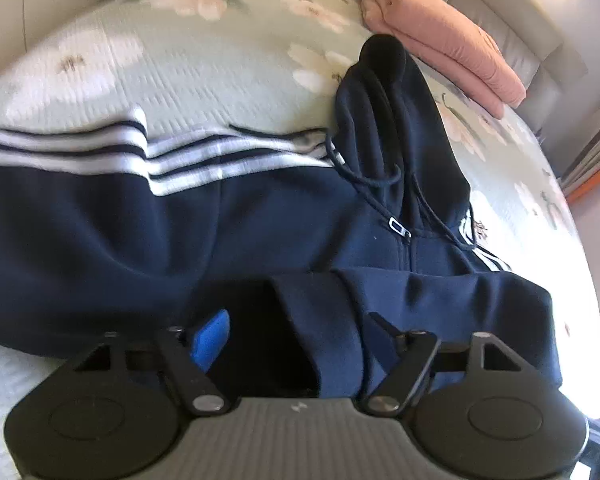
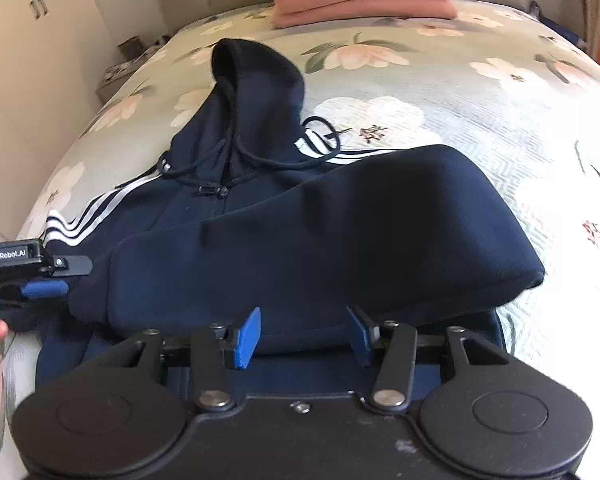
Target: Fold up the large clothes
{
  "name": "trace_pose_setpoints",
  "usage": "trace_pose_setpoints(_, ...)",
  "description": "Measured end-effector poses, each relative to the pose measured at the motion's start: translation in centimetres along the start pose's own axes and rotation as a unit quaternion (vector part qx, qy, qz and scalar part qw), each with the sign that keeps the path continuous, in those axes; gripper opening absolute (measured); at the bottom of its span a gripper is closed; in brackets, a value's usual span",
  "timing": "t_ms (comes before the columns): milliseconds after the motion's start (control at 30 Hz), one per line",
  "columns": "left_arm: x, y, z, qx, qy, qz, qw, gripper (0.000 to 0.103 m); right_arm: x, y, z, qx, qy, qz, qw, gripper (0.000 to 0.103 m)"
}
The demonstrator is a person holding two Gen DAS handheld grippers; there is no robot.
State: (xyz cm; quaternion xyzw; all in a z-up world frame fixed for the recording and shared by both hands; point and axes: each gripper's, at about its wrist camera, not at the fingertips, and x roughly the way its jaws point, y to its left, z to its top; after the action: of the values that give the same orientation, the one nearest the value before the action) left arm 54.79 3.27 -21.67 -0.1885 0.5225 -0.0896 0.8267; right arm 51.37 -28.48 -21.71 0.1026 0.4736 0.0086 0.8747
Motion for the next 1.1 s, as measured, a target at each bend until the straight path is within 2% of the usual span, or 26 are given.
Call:
trace_pose_setpoints(67, 2.1, 0.4, 0.0, -0.015, 0.048, -0.051, 0.9974, 0.083, 0.0, 0.0, -0.3, 0.010, 0.000, -0.007, 1.000, 0.059)
trace_pose_setpoints(100, 3.3, 0.4, -0.1, -0.024, 0.069, -0.069, 0.9949, 0.076, 0.1, 0.2, -0.5, 0.017, 0.000, -0.006, 1.000, 0.059)
trace_pose_setpoints(133, 4.2, 0.2, -0.2, -0.028, 0.078, -0.077, 0.9936, 0.054, 0.6, 0.4, -0.5, 0.024, 0.000, -0.003, 1.000, 0.059)
trace_pose_setpoints(167, 4.7, -0.1, -0.3, -0.026, 0.075, -0.067, 0.9945, 0.036, 0.7, 0.8, -0.5, 0.027, 0.001, -0.004, 1.000, 0.059)
trace_pose_setpoints(200, 4.7, -0.6, -0.3, -0.011, 0.066, -0.045, 0.9968, 0.010, 0.9, 1.1, -0.4, 0.026, 0.000, -0.008, 1.000, 0.059)
trace_pose_setpoints(233, 4.4, -1.2, -0.1, 0.006, 0.054, -0.036, 0.9979, 0.010, 1.2, 1.6, -0.2, 0.021, -0.004, -0.017, 1.000, 0.059)
trace_pose_setpoints(267, 3.5, -1.3, 0.0, 0.007, 0.037, -0.044, 0.9983, 0.010, 1.2, 1.8, 0.0, 0.014, -0.008, -0.026, 1.000, 0.059)
trace_pose_setpoints(333, 0.2, -1.3, 1.2, 0.005, -0.022, -0.066, 0.9975, 0.010, 1.2, 2.3, 0.8, -0.003, -0.018, -0.042, 0.999, 0.059)
trace_pose_setpoints(400, -3.5, -0.8, 2.7, 0.016, -0.084, -0.049, 0.9951, 0.010, 0.9, 2.5, 1.6, -0.012, -0.028, -0.048, 0.998, 0.059)
trace_pose_setpoints(467, -5.9, 0.5, 4.0, 0.021, -0.116, -0.019, 0.9928, 0.010, 0.8, 2.4, 2.3, -0.011, -0.035, -0.047, 0.998, 0.060)
trace_pose_setpoints(500, -6.2, 1.3, 4.4, 0.031, -0.116, 0.003, 0.9927, 0.011, 1.0, 2.3, 2.7, -0.008, -0.037, -0.045, 0.998, 0.062)
trace_pose_setpoints(567, -3.8, 2.6, 4.6, 0.073, -0.056, 0.039, 0.9950, 0.013, 1.6, 1.9, 3.2, -0.002, -0.039, -0.057, 0.998, 0.066)
trace_pose_setpoints(633, 0.1, 3.9, 3.7, 0.086, 0.017, 0.054, 0.9947, 0.013, 2.8, 1.2, 3.8, 0.005, -0.035, -0.083, 0.996, 0.066)
trace_pose_setpoints(667, 1.5, 4.1, 2.7, 0.099, 0.032, 0.055, 0.9931, 0.014, 3.6, 0.7, 4.2, 0.009, -0.034, -0.099, 0.994, 0.063)
trace_pose_setpoints(700, 1.7, 4.1, 2.3, 0.109, 0.024, 0.062, 0.9918, 0.016, 4.1, 0.3, 4.5, 0.012, -0.036, -0.110, 0.993, 0.059)
trace_pose_setpoints(767, 0.9, 4.2, 1.5, 0.103, 0.003, 0.066, 0.9924, 0.019, 5.4, -0.4, 5.4, 0.008, -0.039, -0.123, 0.992, 0.035)
trace_pose_setpoints(900, 0.1, 5.5, 1.1, 0.071, -0.006, 0.053, 0.9961, 0.023, 7.7, -0.2, 6.4, -0.028, -0.039, -0.125, 0.991, 0.032)
trace_pose_setpoints(933, 0.1, 5.9, 1.0, 0.068, -0.002, 0.055, 0.9962, 0.027, 8.5, -0.1, 6.3, -0.037, -0.025, -0.137, 0.990, 0.031)
trace_pose_setpoints(1000, 0.4, 6.6, 1.7, 0.050, 0.001, 0.047, 0.9976, 0.030, 11.3, -1.1, 5.5, -0.027, 0.041, -0.153, 0.987, 0.031)
trace_pose_setpoints(1033, 0.0, 7.2, 1.8, 0.037, -0.001, 0.036, 0.9987, 0.031, 11.8, -1.8, 5.1, -0.016, 0.044, -0.147, 0.988, 0.027)
trace_pose_setpoints(1100, -0.3, 7.9, 2.0, 0.026, -0.004, 0.033, 0.9991, 0.032, 11.0, -2.1, 5.0, -0.013, 0.036, -0.148, 0.988, 0.027)
